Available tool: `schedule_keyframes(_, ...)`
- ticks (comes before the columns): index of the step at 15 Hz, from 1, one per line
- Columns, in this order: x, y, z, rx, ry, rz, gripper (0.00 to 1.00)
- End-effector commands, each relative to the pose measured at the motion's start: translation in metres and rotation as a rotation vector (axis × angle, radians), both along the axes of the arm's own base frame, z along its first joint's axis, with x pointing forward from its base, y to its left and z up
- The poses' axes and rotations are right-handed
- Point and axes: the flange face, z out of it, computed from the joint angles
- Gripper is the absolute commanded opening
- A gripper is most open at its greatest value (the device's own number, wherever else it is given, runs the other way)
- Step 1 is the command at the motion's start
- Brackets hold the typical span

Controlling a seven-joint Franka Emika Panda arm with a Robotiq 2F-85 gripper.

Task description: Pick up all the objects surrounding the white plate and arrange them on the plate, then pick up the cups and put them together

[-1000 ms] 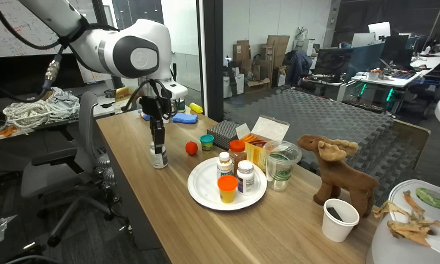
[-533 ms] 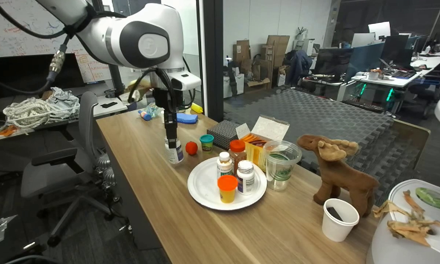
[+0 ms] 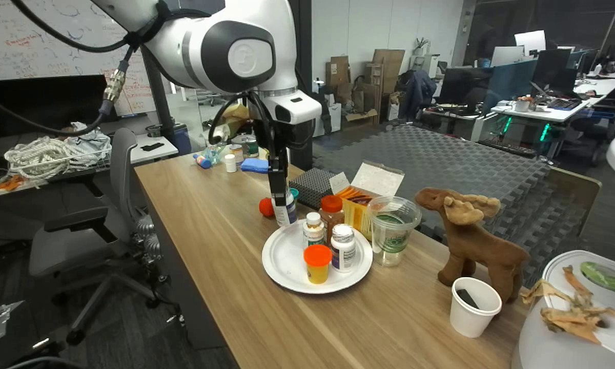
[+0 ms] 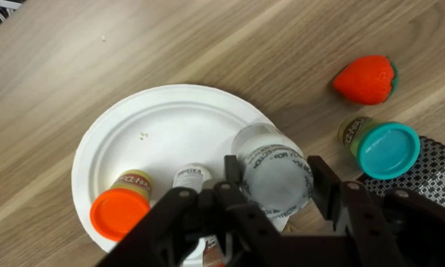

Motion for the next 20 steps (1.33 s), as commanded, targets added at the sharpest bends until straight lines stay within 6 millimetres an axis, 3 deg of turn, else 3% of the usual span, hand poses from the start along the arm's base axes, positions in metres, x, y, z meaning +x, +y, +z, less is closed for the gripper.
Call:
schedule_keyframes(1,0.024,-0.008,-0.002,-0.007,-0.009,-0.053,0.24)
schedule_keyframes(8,0.043,-0.009,-0.022,-0.027,0.041,-0.065,0.24)
schedule_keyframes(14,0.042,-0.009,-0.021,-0.06,0.067,-0.072,0.24)
schedule_keyframes(20,0.037,-0.013,-0.036,-0.06,0.093,-0.079,0.24)
